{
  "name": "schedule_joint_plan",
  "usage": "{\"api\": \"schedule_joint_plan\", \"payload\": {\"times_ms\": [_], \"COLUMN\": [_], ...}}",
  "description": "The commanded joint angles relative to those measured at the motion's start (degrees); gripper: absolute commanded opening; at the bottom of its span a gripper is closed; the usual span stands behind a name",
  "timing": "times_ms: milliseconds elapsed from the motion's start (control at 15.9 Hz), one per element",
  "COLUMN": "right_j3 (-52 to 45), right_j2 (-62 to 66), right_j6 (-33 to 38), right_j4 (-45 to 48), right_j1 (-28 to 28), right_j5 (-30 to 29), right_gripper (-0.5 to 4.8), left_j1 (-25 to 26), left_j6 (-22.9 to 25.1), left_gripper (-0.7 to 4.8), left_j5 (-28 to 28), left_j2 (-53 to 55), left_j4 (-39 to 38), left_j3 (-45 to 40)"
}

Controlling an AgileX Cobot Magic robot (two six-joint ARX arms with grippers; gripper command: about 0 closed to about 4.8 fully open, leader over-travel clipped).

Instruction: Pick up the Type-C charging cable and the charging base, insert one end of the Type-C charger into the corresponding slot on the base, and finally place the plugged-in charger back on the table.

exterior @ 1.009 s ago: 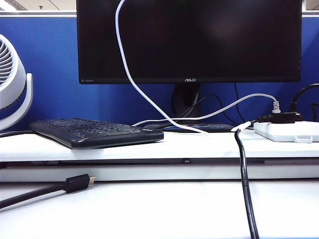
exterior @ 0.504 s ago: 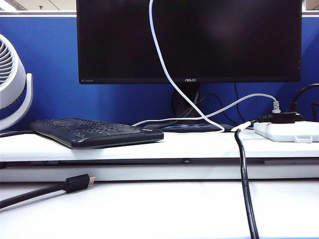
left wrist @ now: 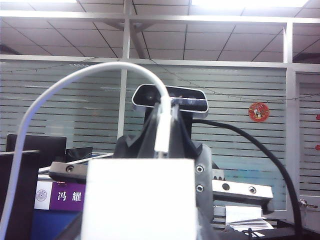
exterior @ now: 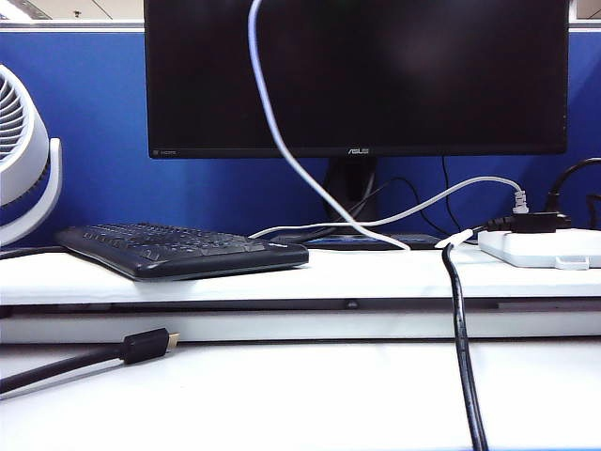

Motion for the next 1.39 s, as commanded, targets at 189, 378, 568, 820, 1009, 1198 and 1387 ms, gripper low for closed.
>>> {"api": "schedule_joint_plan", "payload": {"times_ms": [189,378,568,820,1009,1198,1387], "right_j3": [0.2,0.2,0.2,0.2,0.2,0.2,0.2], "right_j2": [-0.3,-0.3,-0.3,-0.3,-0.3,-0.3,-0.3], "right_j6": [0.0,0.0,0.0,-0.2,-1.7,-1.8,-2.9], "right_j4": [-1.4,-0.9,-1.7,-1.8,-5.7,-5.7,-6.0], "right_j1": [0.1,0.1,0.1,0.1,0.1,0.1,0.1], "right_j5": [-0.2,-0.2,-0.8,-2.1,-4.0,-4.9,-6.4], "right_gripper": [-0.01,-0.01,-0.01,-0.01,-0.01,-0.01,-0.01], "left_j1": [0.0,0.0,0.0,0.0,0.0,0.0,0.0], "left_j6": [0.0,0.0,0.0,-0.2,-0.2,-0.2,-0.1], "left_gripper": [0.89,0.89,0.89,0.89,0.89,0.88,0.88], "left_j5": [-0.8,-0.8,-1.9,-3.7,-3.7,-3.7,-4.0], "left_j2": [-0.4,-0.4,-0.4,-0.4,-0.4,-0.4,-0.4], "left_j4": [1.2,1.2,2.5,3.8,3.8,3.8,3.8], "left_j3": [0.5,0.5,0.5,0.5,0.5,0.5,0.5]}}
